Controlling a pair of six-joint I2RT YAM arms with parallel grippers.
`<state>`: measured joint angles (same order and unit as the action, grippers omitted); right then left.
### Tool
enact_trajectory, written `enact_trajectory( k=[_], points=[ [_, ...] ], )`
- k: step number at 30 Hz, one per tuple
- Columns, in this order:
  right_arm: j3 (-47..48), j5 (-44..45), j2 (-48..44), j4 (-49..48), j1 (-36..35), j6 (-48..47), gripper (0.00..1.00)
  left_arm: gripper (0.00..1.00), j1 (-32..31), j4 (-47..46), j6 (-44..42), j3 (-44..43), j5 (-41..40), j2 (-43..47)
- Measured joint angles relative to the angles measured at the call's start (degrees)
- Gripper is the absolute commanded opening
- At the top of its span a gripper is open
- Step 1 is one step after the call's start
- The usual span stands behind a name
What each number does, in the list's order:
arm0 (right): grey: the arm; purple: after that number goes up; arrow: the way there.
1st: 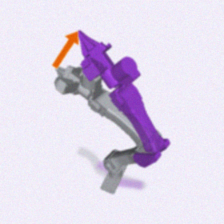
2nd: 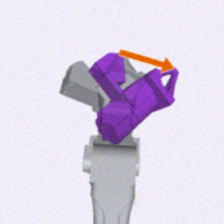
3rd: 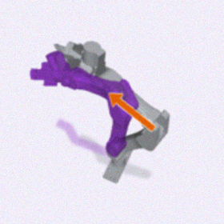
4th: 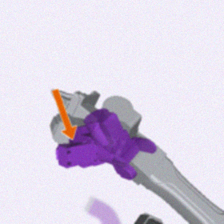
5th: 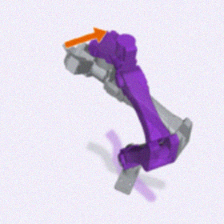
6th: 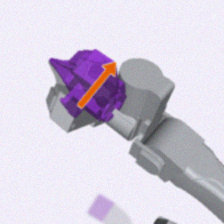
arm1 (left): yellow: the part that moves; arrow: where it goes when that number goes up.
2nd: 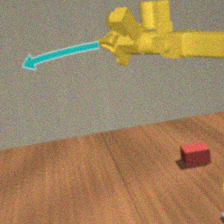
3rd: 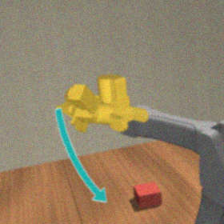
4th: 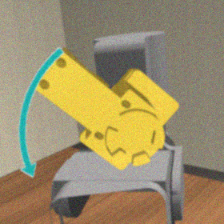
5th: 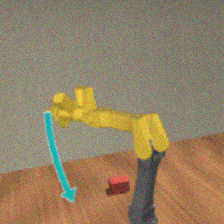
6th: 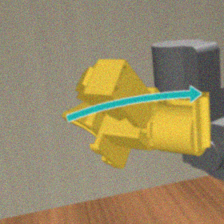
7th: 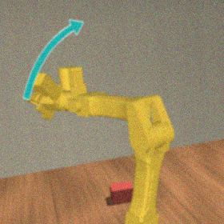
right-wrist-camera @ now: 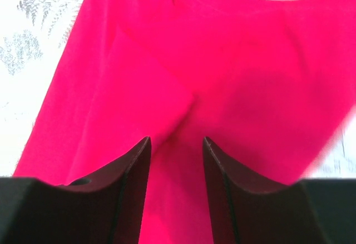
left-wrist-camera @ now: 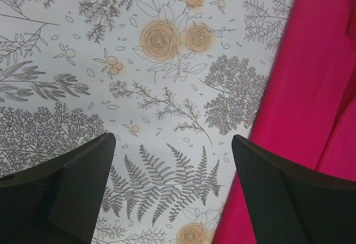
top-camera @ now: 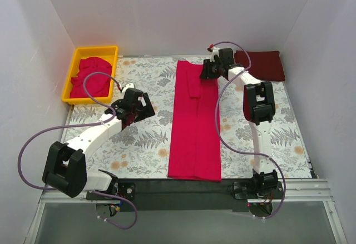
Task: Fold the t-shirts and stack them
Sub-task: Fold the tshirt
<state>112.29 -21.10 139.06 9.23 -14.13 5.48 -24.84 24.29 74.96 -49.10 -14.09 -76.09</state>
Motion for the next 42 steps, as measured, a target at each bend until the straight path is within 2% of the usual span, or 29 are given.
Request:
enact_trajectory(
  k=[3, 7, 10, 13, 22, 25, 30, 42],
  points=[
    [-10.2, 1.9, -8.1, 1.6, 0.4, 0.2, 0.51, 0.85, -0.1, 1.0, 0.0, 0.0, 1.8, 0.0],
    [-28.3, 6.5, -26.9, 4.4, -0.1, 2.0, 0.52, 0.85, -2.1, 4.4, 0.9, 0.0, 3.7, 0.0],
    [-41.4, 10.3, -43.5, 7.1, -1.7, 4.6, 0.52, 0.85, -7.7, 9.1, 3.6, -0.1, 4.6, 0.2],
    [-52.0, 13.7, -56.2, 10.1, -5.2, 7.1, 0.52, 0.86, -15.6, 13.5, 7.5, -0.1, 6.1, 1.2],
    [-77.3, 17.7, -78.4, 24.3, -18.4, 18.5, 0.54, 0.82, -30.7, 19.2, 20.9, 2.9, 8.9, 4.2],
    [-81.8, 17.7, -85.2, 26.6, -22.0, 23.2, 0.54, 0.74, -35.1, 19.3, 24.2, 2.9, 9.1, 1.1],
    [-87.1, 17.7, -92.1, 28.0, -27.6, 31.1, 0.54, 0.73, -40.3, 20.4, 28.5, 2.9, 9.2, -5.0],
    [-88.8, 19.3, -90.0, 29.4, -35.7, 41.1, 0.48, 0.71, -41.2, 21.8, 32.4, 2.3, 8.6, -6.3]
  ],
)
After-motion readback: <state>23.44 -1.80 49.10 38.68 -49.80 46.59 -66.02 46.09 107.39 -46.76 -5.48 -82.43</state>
